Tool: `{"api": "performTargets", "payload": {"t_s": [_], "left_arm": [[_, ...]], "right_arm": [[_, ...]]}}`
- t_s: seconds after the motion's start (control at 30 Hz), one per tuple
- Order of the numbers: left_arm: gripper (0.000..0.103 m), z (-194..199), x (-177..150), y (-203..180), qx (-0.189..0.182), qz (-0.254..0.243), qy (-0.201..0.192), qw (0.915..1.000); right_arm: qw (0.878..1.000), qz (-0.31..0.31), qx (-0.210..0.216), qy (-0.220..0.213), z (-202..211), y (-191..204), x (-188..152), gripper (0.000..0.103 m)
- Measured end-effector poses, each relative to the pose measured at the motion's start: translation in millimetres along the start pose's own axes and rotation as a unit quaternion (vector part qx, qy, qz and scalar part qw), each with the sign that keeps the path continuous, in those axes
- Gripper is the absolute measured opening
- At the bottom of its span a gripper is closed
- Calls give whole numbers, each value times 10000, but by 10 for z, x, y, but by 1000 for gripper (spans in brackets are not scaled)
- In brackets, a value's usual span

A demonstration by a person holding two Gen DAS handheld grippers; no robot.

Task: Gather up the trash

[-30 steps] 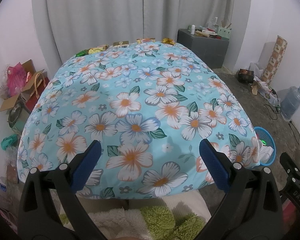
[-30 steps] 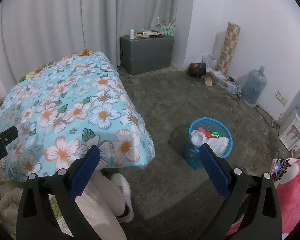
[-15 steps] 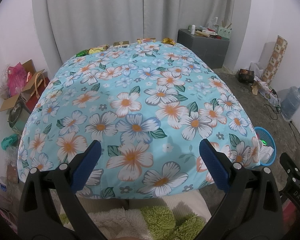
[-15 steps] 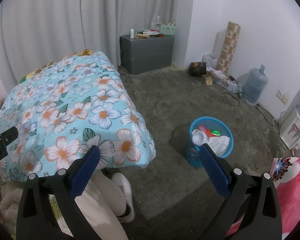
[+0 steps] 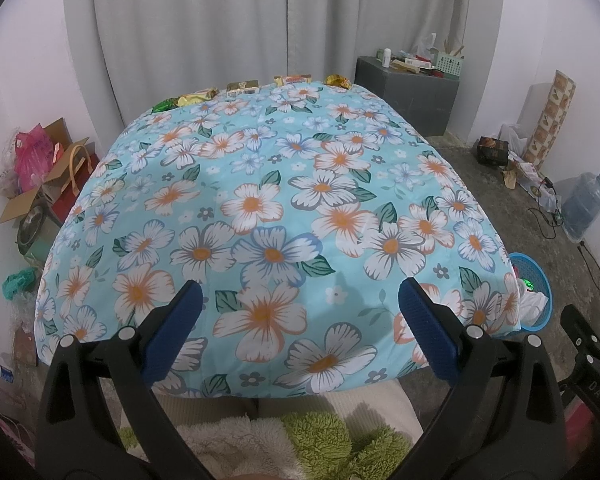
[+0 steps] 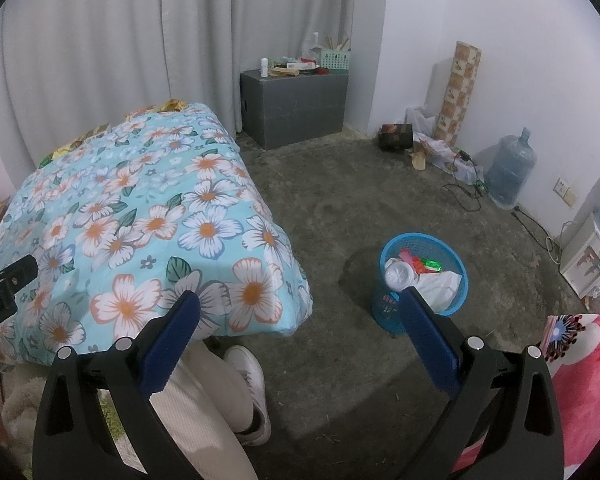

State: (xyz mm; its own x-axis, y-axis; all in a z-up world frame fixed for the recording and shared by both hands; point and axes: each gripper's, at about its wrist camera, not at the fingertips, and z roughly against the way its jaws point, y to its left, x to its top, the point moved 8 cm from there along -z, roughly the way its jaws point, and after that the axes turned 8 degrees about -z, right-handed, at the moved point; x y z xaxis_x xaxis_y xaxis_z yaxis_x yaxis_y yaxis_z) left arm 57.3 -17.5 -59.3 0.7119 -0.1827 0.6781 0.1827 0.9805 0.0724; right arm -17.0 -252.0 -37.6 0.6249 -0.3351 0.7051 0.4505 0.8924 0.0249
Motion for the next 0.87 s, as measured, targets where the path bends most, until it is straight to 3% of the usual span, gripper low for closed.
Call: {"api": "performTargets", "payload": {"t_s": [0.87], "left_arm": [[94,-17,-2,31,-15,22,53,10000]], "right_arm": [[10000,-16,4,3,-7,-4,5,96]]}}
